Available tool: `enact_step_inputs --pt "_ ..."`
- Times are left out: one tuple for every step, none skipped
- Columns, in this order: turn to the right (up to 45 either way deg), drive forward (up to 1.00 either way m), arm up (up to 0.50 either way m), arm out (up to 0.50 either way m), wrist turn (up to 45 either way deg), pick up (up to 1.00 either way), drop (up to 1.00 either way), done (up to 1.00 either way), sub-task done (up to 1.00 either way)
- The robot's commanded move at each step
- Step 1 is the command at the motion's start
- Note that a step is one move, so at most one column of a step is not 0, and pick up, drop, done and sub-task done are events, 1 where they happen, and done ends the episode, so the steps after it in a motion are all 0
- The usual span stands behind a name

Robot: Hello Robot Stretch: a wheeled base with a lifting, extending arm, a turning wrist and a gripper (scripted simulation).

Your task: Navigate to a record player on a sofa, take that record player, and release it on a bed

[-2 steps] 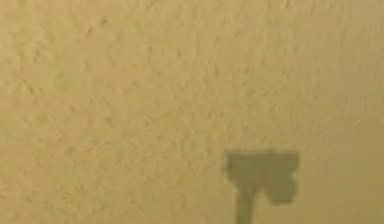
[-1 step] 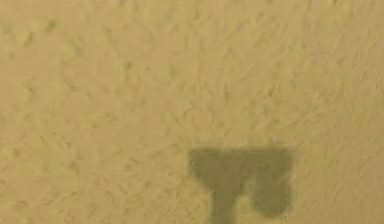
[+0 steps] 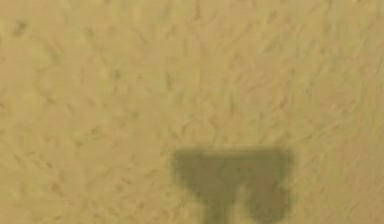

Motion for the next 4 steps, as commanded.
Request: enact_step_inputs --pt "45.0 0.00 0.00 0.00 0.0 0.00 0.00 0.00 0.00" --pt "45.0 0.00 0.00 0.00 0.0 0.00 0.00 0.00 0.00" --pt "45.0 0.00 0.00 0.00 0.0 0.00 0.00 0.00 0.00" --pt "33.0 0.00 0.00 0.00 0.0 0.00 0.00 0.00 0.00"
